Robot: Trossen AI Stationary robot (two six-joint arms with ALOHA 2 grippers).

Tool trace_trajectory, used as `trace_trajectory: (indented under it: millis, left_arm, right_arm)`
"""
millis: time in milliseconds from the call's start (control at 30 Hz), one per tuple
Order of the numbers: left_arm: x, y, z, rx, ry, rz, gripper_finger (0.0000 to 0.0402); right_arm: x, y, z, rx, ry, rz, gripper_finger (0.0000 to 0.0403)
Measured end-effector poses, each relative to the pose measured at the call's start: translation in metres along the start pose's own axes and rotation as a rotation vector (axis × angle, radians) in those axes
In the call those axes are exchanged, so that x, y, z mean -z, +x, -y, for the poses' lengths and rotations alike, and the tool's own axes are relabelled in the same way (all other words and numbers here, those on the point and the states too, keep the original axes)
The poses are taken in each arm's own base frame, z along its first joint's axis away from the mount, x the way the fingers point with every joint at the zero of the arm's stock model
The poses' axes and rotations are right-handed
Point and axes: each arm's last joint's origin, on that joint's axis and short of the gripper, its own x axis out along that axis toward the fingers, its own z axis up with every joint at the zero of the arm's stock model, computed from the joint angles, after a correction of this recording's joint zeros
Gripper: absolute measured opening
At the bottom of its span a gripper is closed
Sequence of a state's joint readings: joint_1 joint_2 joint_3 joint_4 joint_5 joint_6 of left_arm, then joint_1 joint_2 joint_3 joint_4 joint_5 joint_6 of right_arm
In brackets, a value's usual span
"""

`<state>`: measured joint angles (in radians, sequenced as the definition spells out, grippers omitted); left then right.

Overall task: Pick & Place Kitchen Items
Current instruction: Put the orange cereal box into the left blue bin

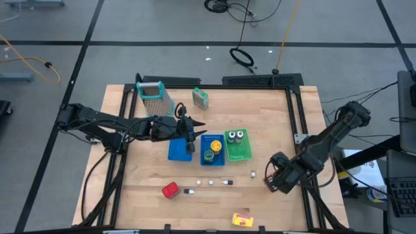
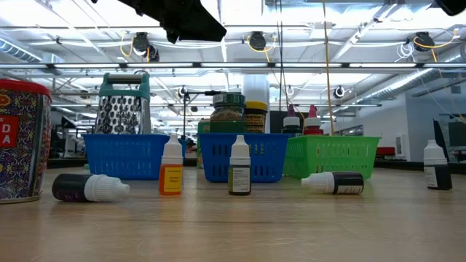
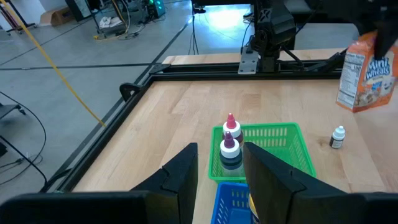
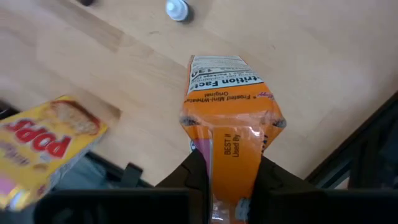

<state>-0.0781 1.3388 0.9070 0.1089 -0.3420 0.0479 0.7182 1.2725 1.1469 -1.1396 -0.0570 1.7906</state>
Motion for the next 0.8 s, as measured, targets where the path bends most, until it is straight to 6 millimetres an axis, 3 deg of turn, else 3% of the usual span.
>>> trace_trajectory:
  millis: [433, 800]
  left_arm:
    - [0.0, 0.0, 0.0, 0.0, 0.0, 0.0, 0.0129]
    - [-0.005, 0.0, 0.0, -0.003, 0.032, 0.047, 0.0129]
  right_arm:
    - [-0.027, -0.036, 0.015, -0.189, -0.126, 0.025, 0.0039]
    - [-0.068, -0.048, 0.005, -0.356, -0.248, 0.118, 0.0039]
